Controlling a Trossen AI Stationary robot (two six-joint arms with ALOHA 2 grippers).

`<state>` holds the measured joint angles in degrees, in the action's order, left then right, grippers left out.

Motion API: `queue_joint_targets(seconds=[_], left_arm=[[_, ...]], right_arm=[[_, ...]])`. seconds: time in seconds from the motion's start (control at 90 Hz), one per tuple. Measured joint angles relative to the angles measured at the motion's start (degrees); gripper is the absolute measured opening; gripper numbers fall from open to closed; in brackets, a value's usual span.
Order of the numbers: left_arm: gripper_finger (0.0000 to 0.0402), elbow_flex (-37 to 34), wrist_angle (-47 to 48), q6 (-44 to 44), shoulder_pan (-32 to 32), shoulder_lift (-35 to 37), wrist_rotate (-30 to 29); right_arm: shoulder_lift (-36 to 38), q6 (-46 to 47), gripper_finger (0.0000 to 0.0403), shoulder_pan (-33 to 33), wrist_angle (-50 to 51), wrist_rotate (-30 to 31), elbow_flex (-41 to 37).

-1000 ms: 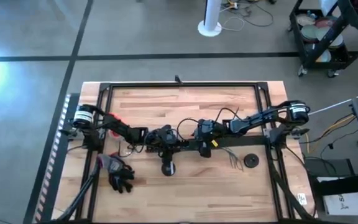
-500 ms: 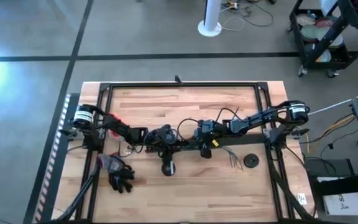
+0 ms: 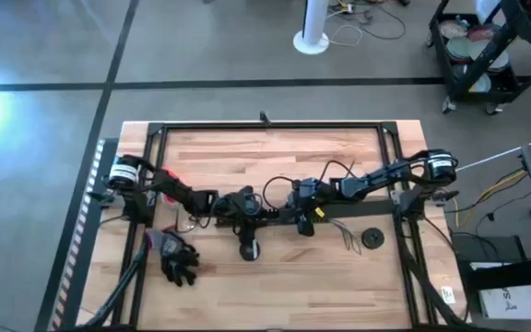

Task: Ziptie cables
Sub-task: Close the black cable duct

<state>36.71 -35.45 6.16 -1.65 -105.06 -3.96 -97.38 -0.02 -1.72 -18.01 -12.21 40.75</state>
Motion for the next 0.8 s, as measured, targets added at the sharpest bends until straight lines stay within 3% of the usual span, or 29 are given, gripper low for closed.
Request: queue_joint_targets(seconds=[0.8], left_arm=[[0.0219,2.0,0.2,-1.4,0.2,0.1,-1.7]], right_arm=[[-0.2,-0.9,0.0219,1.1,2.1,4.0,1.5]])
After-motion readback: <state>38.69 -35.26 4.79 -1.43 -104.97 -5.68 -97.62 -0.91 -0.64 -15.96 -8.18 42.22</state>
